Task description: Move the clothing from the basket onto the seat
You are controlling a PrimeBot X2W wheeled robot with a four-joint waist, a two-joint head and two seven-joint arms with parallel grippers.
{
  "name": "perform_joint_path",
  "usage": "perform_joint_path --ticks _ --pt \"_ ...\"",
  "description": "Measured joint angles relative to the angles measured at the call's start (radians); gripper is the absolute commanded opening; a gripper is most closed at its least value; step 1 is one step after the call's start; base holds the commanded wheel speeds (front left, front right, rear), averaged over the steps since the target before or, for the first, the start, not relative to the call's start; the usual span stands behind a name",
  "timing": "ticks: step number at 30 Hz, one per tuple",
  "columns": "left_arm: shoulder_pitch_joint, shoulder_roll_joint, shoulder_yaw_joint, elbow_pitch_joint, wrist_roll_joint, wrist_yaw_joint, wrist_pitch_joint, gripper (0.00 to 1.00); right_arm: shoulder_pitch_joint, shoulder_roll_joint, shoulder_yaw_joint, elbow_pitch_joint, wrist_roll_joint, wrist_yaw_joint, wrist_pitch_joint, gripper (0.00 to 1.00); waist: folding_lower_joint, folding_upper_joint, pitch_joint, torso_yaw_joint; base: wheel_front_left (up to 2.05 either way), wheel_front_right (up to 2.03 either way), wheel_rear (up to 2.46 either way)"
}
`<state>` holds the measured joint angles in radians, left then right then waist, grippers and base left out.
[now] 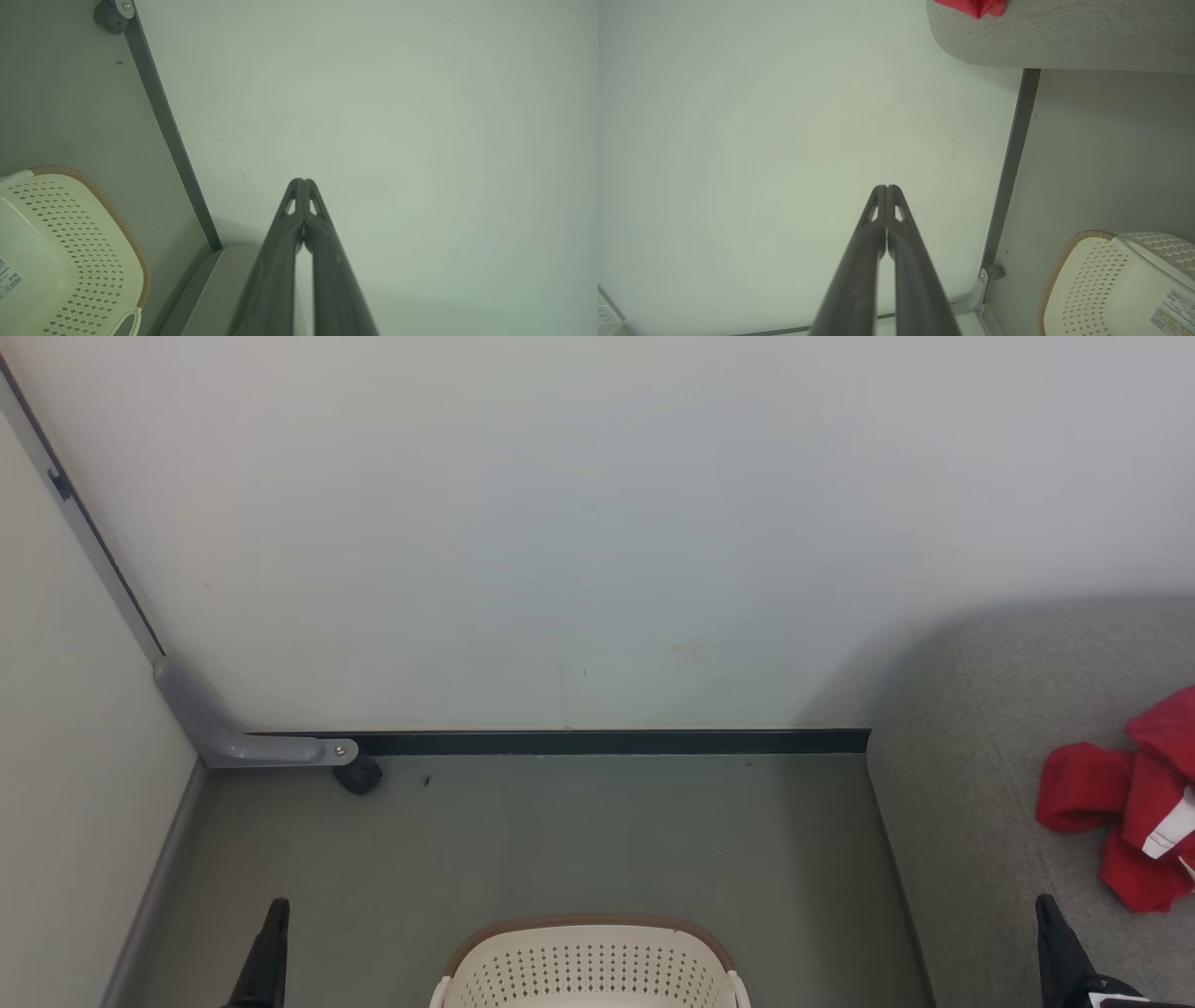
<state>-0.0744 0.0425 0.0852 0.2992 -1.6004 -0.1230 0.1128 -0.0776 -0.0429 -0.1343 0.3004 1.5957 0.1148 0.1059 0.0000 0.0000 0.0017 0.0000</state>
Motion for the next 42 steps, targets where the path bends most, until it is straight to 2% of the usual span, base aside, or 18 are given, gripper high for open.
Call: perform_joint_path --ticks 42 --pt "0.0 0.0 0.0 0.001 0.0 0.0 0.0 0.0 0.0 0.0 0.0 0.0 0.0 0.0 0.0 0.0 0.0 0.0 0.0 0.0 0.0 0.0 0.0"
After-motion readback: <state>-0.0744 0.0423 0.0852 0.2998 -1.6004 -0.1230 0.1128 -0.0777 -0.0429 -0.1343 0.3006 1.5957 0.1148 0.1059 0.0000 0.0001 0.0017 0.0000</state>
